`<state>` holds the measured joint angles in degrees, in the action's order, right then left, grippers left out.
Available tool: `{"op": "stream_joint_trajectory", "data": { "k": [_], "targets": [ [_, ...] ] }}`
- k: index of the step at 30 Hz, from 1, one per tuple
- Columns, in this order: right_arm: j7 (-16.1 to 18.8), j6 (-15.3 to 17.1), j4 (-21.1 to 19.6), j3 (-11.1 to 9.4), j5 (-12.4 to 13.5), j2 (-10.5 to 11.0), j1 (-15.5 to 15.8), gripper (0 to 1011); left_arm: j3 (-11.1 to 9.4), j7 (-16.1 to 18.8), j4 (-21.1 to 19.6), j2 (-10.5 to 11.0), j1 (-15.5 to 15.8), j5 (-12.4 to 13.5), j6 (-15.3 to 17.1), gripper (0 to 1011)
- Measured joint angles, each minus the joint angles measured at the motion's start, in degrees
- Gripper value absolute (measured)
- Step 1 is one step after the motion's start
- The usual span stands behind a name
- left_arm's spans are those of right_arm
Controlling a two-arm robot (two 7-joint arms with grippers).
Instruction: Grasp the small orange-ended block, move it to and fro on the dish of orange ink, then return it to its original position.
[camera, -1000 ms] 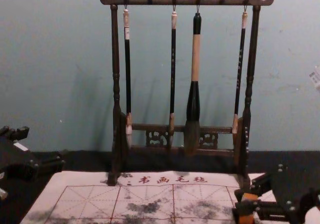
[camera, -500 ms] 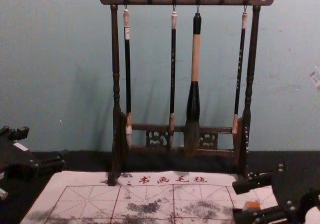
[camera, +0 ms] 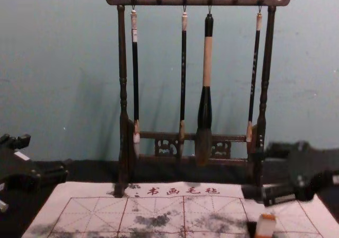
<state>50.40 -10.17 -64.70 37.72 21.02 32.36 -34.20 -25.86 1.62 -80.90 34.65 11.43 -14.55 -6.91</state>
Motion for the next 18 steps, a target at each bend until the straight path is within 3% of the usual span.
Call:
{"op": "stream_joint_trajectory", "data": {
  "k": [2, 4, 5, 6, 9, 12, 17, 18],
  "targets": [
    [-2.7, 0.1, -1.7, -1.4, 0.6, 0.2, 1.5, 1000, 0.0, 0.0, 0.0, 0.0, 0.0, 0.0, 0.0, 1001],
    [-7.7, 0.6, -4.7, -4.0, 1.4, 0.3, 4.3, 1000, 0.0, 0.0, 0.0, 0.0, 0.0, 0.0, 0.0, 1001],
    [-12.2, 1.1, -6.8, -5.6, 1.4, 0.4, 6.6, 1000, 0.0, 0.0, 0.0, 0.0, 0.0, 0.0, 0.0, 1001],
    [-12.2, 1.1, -6.8, -5.6, 1.4, 0.4, 6.6, 1000, 0.0, 0.0, 0.0, 0.0, 0.0, 0.0, 0.0, 1001],
    [-22.3, 2.4, -11.0, -9.1, 0.9, -0.1, 11.6, 1000, 0.0, 0.0, 0.0, 0.0, 0.0, 0.0, 0.0, 1001],
    [-28.8, 3.3, -13.5, -11.4, 0.9, -1.1, 15.8, 1000, 0.0, 0.0, 0.0, 0.0, 0.0, 0.0, 0.0, 1001],
    [-35.5, 3.3, -15.2, -13.5, 0.5, -3.1, 20.9, 1000, 0.0, 0.0, 0.0, 0.0, 0.0, 0.0, 0.0, 1001],
    [-35.5, 3.3, -15.2, -13.5, 0.5, -3.1, 20.9, 1000, 0.0, 0.0, 0.0, 0.0, 0.0, 0.0, 0.0, 1001]
  ]
}}
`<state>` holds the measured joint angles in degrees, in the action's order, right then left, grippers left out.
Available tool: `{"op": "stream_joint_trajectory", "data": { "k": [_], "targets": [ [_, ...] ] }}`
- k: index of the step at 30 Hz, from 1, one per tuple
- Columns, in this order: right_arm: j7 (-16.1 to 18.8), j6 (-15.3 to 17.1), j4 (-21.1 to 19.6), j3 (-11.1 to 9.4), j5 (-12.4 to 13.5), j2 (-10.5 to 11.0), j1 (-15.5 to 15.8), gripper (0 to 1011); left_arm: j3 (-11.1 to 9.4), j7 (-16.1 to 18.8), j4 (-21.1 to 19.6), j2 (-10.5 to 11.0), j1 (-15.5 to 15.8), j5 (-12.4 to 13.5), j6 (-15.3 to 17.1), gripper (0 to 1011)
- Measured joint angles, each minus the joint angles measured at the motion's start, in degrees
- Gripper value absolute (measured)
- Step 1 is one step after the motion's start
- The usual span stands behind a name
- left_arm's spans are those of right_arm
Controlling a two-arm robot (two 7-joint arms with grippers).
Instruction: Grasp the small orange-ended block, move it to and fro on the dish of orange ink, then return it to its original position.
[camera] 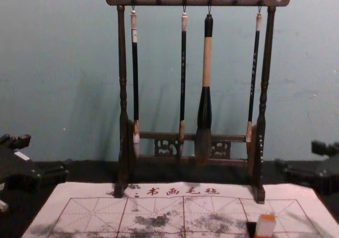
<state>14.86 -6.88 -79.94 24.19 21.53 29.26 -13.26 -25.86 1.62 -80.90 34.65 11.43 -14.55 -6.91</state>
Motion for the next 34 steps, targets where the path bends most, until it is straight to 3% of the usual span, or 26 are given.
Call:
{"op": "stream_joint_trajectory", "data": {
  "k": [3, 15, 34],
  "targets": [
    [-4.1, -0.9, 0.3, -0.5, -2.0, -1.6, 2.3, 1000, 0.0, 0.0, 0.0, 0.0, 0.0, 0.0, 0.0, 1001],
    [-8.2, -1.0, 4.3, -1.7, -4.3, -5.6, 3.8, 1000, 0.0, 0.0, 0.0, 0.0, 0.0, 0.0, 0.0, 1001],
    [-7.9, -1.0, 4.0, -1.5, -4.0, -5.3, 3.7, 1000, 0.0, 0.0, 0.0, 0.0, 0.0, 0.0, 0.0, 1001]
  ]
}}
